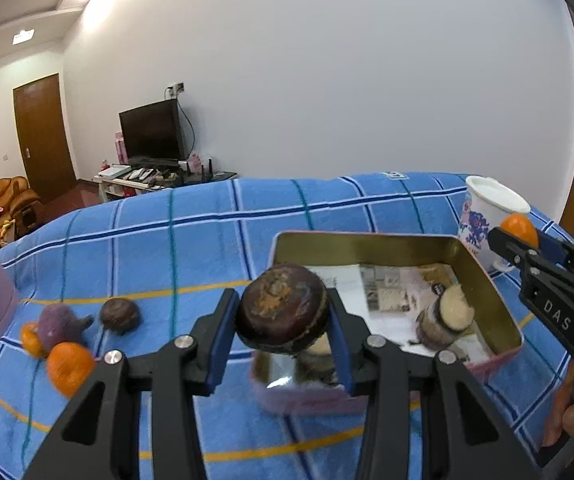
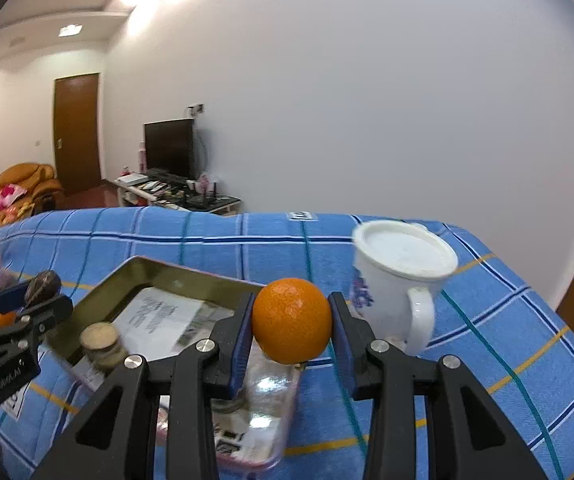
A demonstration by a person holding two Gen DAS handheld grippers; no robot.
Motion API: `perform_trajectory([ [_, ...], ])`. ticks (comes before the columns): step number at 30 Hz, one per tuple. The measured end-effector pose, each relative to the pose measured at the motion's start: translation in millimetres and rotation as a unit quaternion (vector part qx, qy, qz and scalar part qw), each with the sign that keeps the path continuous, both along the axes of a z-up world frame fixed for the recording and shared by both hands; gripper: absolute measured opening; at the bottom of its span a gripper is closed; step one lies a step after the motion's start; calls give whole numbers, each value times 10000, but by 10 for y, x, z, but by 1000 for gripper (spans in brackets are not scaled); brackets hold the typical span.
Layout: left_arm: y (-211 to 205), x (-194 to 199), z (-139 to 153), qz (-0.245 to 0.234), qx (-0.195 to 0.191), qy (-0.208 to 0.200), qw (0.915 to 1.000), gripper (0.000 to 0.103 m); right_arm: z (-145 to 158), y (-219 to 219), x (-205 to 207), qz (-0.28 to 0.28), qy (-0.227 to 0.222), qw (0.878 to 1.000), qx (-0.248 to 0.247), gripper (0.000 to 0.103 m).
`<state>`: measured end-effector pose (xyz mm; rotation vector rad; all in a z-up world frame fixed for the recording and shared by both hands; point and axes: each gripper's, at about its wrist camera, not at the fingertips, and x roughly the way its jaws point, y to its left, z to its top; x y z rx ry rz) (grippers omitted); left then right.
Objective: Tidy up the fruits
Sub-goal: 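Lift the orange and mangosteen and carry both over the tin box, then lower the mangosteen and orange into the tin box and open both tools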
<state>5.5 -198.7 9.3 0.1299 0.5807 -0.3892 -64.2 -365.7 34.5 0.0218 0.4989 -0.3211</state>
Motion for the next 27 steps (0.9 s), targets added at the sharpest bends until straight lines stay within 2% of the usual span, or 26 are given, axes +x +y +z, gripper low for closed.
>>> perform_trajectory([
  [5,-228,110,-15,-90,-33,72,9999,45,-64,-168,142,-91,104,9994,321,38],
  [12,-466,234,-111,-159,32,202,9997,45,-182,-126,424,110,431,9986,287,39],
  [27,-538,458,-237,-177,184,696,9972,45,-307,-7,633,601,885,9934,416,39],
])
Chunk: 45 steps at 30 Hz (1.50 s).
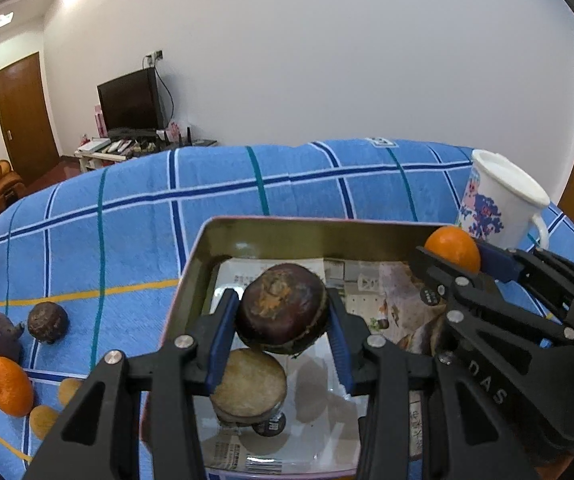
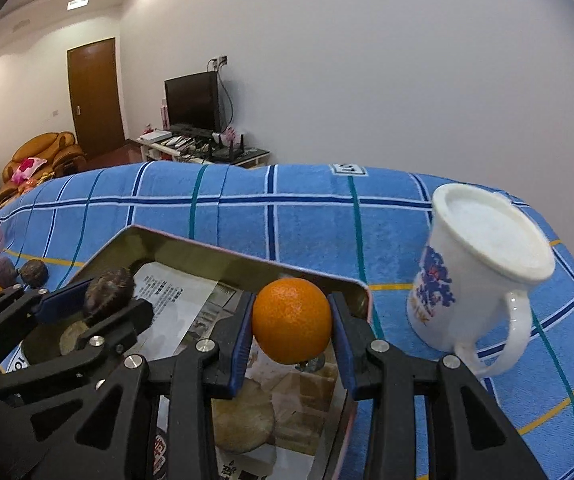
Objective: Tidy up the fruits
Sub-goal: 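Lower the mangosteen and orange into the tin box and open both tools, then withdraw both open tools from the tin box toward the loose fruits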
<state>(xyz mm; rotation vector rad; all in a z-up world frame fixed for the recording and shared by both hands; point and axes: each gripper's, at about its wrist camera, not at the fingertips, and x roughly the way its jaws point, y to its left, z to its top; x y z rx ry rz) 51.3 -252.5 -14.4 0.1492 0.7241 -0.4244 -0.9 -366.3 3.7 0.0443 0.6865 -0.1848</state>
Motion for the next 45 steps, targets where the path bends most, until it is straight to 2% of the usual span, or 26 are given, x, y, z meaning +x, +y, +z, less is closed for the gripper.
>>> perform_trajectory([
  [9,-23,63,-36,77,49,104,9999,46,-34,-35,45,71,106,9997,202,40],
  [12,21,66,-35,169,58,111,9998,54,-34,-41,64,60,126,9996,249,40],
  [13,50,70,-33,231,54,111,9997,60,-39,-49,65,51,132,9995,270,40],
  [16,95,34,-6,255,-41,29,9997,62,-43,-97,41,48,106,9989,462,41],
  [19,130,-85,56,363,-23,-298,9989,71,-8,-103,-5,51,-50,9985,550,41],
  [22,203,-164,128,524,-42,-625,9967,88,77,-90,-102,-23,-302,9986,427,43],
  [23,240,-183,155,616,-54,-738,9954,96,93,-88,-125,-47,-370,9985,405,45],
  [25,353,-223,223,763,-185,-949,9924,103,161,-103,-208,-166,-638,9972,362,61],
  [26,404,-237,249,779,-283,-1006,9915,103,194,-118,-246,-206,-792,9959,382,65],
  [28,491,-269,277,782,-402,-1040,9907,103,265,-143,-340,-248,-1175,9917,458,82],
  [31,537,-313,271,779,-339,-1067,9907,103,350,-129,-512,-327,-1821,9820,380,89],
  [33,548,-335,265,765,-253,-1081,9909,103,368,-74,-563,-386,-1958,9798,127,90],
  [39,630,-425,282,803,-74,-1340,9877,103,358,78,-517,-293,-1921,9806,-248,90],
  [45,746,-452,264,922,-78,-1271,9876,103,369,168,-633,-274,-1972,9789,-452,90],
])
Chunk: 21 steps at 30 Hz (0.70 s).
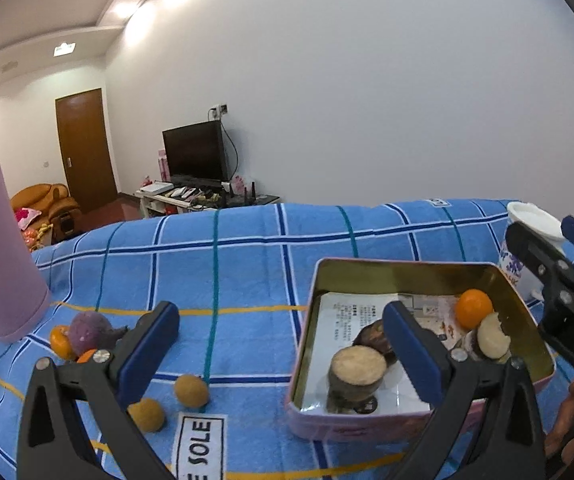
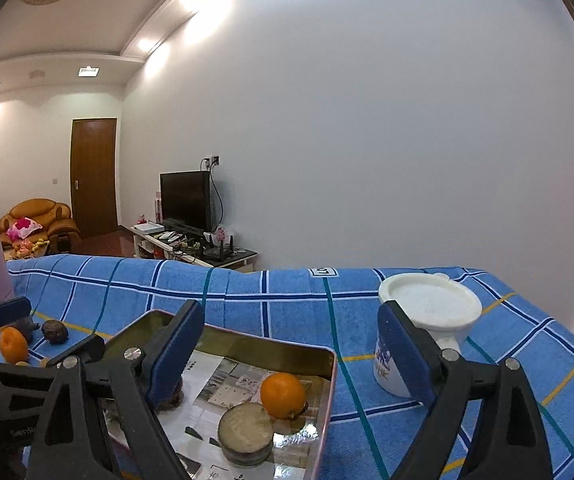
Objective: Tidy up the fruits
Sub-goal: 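Withdraw both open tools from the tin box toward the loose fruits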
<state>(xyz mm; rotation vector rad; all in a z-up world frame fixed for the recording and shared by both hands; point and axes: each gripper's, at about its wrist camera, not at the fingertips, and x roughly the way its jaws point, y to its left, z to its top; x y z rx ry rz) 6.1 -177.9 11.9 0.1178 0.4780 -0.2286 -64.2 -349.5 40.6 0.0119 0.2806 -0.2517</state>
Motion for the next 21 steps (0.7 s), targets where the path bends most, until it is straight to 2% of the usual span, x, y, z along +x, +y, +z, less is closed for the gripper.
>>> perform_trajectory([
  [8,143,-100,-10,13,-155,102,9998,103,-8,28,-116,-98,36,9998,188,90],
  [21,300,-252,3,-56,-184,162,9997,103,-18,208,-320,-26,161,9997,188,90],
])
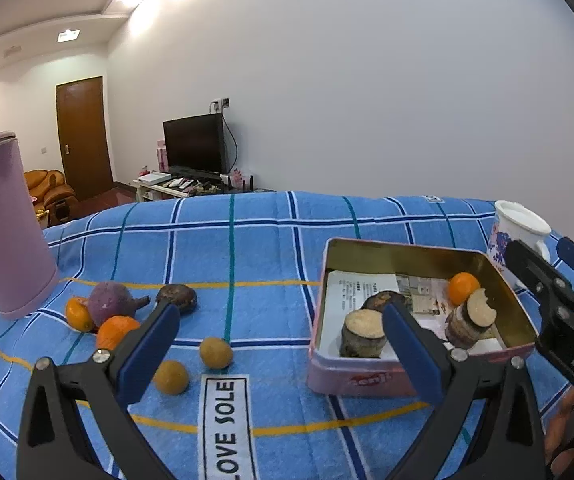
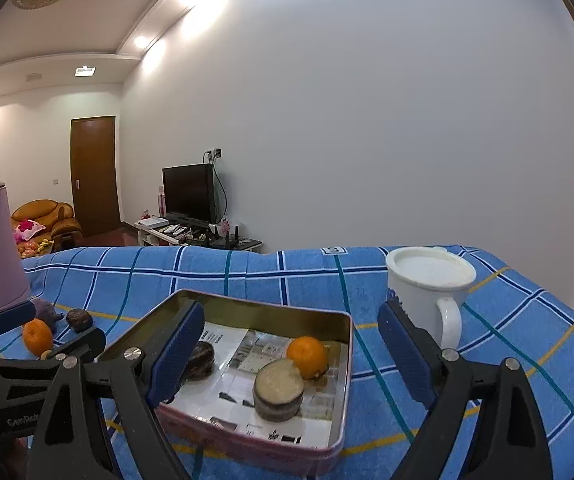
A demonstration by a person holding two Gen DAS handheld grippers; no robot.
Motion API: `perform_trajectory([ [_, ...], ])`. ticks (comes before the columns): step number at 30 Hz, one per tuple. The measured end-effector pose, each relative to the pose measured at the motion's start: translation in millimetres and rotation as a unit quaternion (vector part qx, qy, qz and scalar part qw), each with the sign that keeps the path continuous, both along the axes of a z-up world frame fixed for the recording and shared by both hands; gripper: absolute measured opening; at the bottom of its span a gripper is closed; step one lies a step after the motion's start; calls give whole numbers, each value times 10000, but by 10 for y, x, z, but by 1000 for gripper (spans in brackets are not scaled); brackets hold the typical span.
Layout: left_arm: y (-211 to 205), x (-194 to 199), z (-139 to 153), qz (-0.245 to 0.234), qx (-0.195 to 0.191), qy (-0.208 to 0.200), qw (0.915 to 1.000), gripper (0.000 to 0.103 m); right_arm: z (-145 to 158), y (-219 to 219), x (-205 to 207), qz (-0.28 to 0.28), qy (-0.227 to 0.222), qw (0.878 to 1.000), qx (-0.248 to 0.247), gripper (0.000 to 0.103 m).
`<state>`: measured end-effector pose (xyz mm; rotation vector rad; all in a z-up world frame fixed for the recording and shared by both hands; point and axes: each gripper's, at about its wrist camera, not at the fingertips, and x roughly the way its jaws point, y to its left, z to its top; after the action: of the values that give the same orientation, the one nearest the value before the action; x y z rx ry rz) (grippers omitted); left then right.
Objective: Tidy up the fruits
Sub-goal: 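Withdraw both open tools from the tin box toward the loose fruits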
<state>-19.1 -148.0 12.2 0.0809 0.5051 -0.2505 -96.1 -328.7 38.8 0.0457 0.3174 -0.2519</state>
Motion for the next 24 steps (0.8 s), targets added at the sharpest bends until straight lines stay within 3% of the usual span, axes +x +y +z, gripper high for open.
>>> perform_trajectory([
  [11,218,-74,1,74,-25,80,9999,103,13,176,-118,44,81,9999,-116,90],
  [24,445,-60,4,297,368,-24,9989,103,-22,569,-36,345,336,9987,-193,90],
])
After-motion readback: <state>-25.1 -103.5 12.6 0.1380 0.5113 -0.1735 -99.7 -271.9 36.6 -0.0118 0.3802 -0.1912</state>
